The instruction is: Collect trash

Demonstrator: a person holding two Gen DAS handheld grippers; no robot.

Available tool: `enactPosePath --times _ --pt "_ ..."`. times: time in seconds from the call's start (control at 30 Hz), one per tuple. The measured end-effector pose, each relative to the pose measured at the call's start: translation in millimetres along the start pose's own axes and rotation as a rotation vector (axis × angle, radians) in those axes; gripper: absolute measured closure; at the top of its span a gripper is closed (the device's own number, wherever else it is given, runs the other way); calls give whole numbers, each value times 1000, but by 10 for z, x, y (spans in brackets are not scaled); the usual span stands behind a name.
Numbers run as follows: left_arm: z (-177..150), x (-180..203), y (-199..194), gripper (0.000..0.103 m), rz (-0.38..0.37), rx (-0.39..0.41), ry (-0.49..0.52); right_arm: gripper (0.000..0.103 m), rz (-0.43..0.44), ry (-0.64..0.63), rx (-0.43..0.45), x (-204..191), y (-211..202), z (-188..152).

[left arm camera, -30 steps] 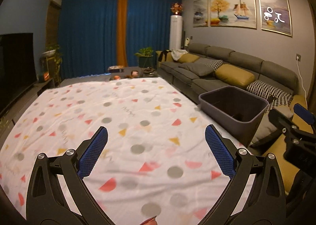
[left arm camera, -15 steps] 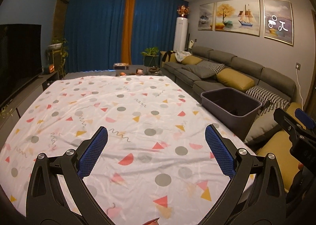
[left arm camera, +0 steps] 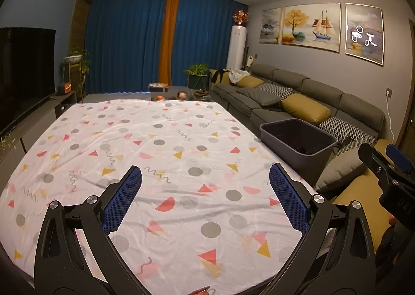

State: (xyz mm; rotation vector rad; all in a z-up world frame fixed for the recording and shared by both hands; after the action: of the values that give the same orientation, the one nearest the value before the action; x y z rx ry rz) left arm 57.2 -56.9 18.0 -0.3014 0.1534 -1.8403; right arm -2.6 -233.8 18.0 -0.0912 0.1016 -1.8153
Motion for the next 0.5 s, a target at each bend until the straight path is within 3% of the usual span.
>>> enactPosePath --times 0.5 --pt "32 15 -12 6 -5 4 -9 5 -1 9 4 24 -5 23"
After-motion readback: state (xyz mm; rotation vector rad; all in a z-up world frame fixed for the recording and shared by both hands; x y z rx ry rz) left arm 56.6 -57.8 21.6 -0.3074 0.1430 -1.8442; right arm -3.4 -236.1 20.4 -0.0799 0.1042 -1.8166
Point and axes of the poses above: each gripper's, at about its wrist camera, not at the fingertips, and y roughly the way its jaws point, x to its right, z to its top, the point moved 2 cm from there along y, roughly the way its jaws point, and after that the axes turned 9 degrees about x, right-handed, at the moved point
